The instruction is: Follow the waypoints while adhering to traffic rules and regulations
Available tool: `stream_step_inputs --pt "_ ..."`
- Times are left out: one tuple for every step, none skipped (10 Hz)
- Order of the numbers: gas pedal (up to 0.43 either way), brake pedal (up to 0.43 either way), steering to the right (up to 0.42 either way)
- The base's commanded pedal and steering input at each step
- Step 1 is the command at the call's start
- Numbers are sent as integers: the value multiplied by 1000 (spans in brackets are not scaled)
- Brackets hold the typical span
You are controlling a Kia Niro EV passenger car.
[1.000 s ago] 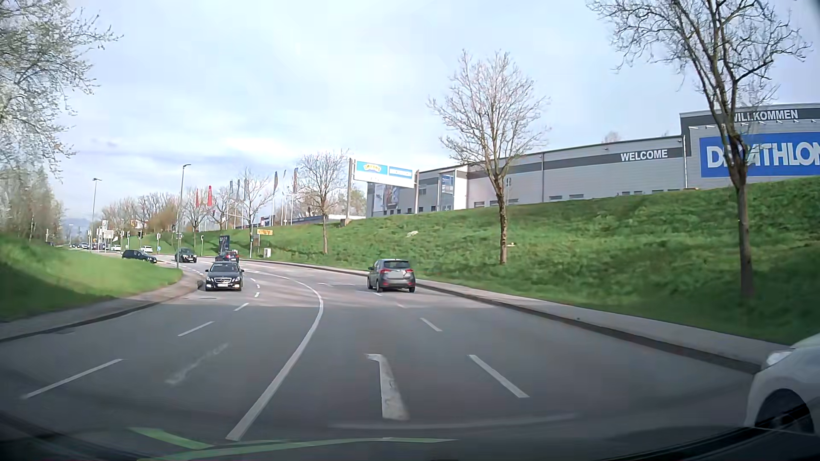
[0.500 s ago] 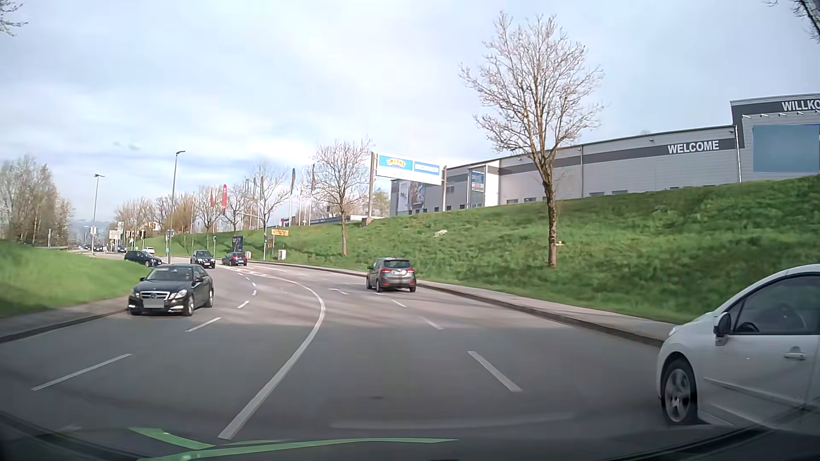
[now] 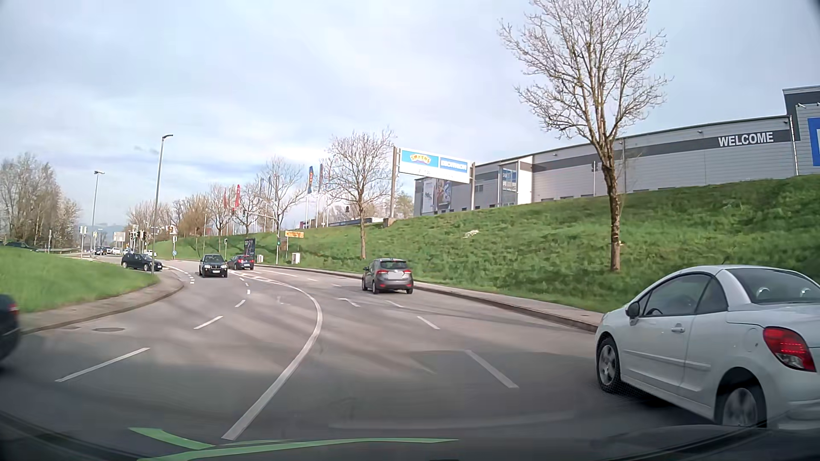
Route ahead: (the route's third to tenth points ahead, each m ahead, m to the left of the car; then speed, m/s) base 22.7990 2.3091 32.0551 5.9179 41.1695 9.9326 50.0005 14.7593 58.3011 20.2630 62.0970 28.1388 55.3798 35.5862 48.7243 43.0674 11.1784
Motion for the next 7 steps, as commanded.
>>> stream_step_inputs --pt "0 0 -39" --pt "0 0 -40" --pt "0 0 -40" --pt "0 12 -41" --pt "0 43 -42" --pt "0 61 -42" --pt "0 73 -44"
